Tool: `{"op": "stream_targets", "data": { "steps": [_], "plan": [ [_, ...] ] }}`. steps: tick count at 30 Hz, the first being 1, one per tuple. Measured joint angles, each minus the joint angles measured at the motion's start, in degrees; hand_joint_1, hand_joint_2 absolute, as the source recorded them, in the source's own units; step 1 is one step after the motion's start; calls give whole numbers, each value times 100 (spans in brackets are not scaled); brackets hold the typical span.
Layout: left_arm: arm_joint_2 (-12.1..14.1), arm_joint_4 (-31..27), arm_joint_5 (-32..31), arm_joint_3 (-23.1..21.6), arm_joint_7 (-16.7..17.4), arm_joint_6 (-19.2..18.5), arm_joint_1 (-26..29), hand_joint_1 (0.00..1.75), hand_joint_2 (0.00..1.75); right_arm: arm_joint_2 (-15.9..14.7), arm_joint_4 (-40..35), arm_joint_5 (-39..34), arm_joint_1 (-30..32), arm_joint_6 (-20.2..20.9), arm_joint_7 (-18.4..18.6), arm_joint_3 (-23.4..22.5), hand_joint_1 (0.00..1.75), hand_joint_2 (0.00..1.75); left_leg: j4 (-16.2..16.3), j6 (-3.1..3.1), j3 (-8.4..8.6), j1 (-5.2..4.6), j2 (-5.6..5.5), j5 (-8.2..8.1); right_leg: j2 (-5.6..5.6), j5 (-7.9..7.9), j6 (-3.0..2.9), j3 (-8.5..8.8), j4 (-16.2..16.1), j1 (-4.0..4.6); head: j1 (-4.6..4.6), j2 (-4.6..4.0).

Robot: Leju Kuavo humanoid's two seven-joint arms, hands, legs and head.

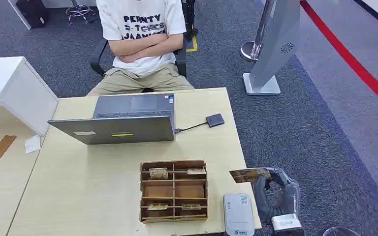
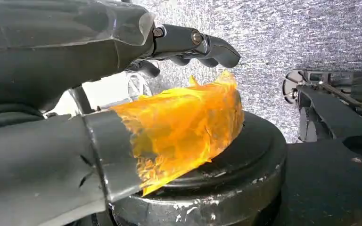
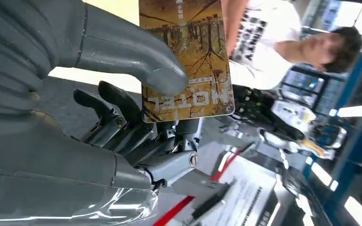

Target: Pass the card to the sensor for recognition and then transmit it.

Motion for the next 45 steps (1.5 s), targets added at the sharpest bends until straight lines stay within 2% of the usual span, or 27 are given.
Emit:
{"op": "stream_targets", "data": {
  "steps": [5, 10, 17, 20, 31, 36, 40, 45],
  "plan": [
    [0, 0, -181, -54, -11, -44, -5, 0, 0, 68, -135, 298, -265, 308, -181, -2, 175, 175, 0, 0, 2, 1, 4, 1, 5, 1, -1, 1, 1, 0, -2, 0],
    [2, 0, -376, -188, -37, -109, -7, 0, 0, 90, -144, 586, -781, 606, -157, -7, 175, 175, 0, 2, 2, 1, 8, 4, 7, 7, -3, 4, 2, -1, 0, 0],
    [11, 0, -656, -494, -85, -188, -25, 0, 0, 94, 236, 1093, -2255, 1145, 524, 83, 175, 175, 2, 4, 12, 0, 12, 8, 10, 12, -1, 9, 3, -2, -2, 0],
    [15, 0, -673, -579, -85, -199, -28, 0, 0, 116, 398, 1148, -2641, 1193, 612, 133, 175, 175, 2, 4, 10, 0, -3, 12, 0, 12, 0, 10, 3, -1, 0, 0],
    [28, 0, -710, -686, -85, -205, -30, 0, 0, 135, 623, 1210, -2938, 1211, 658, 238, 175, 175, 0, 5, 0, 1, -2, 10, 1, 9, 0, 6, 3, -2, 0, 0],
    [33, 0, -870, -761, -22, -243, -69, 0, 0, 205, 994, 1785, -3622, 1477, 1276, 391, 175, 175, 1, 3, 4, 1, 10, 13, 8, 17, 1, 6, 4, -2, 0, 0],
    [31, 0, -986, -874, 37, -299, -125, 0, 0, 402, 1526, 2707, -4369, 1600, 1775, 623, 175, 175, 2, -3, 4, 1, 4, 25, 6, 21, -2, 6, 7, -2, -2, 0],
    [31, 0, -1088, -1001, 87, -337, -182, 0, 0, 678, 2145, 3520, -5142, 1753, 2258, 848, 175, 175, 1, -4, 5, 3, 5, 25, 7, 21, -3, 4, 10, -1, 0, 0]
  ]
}}
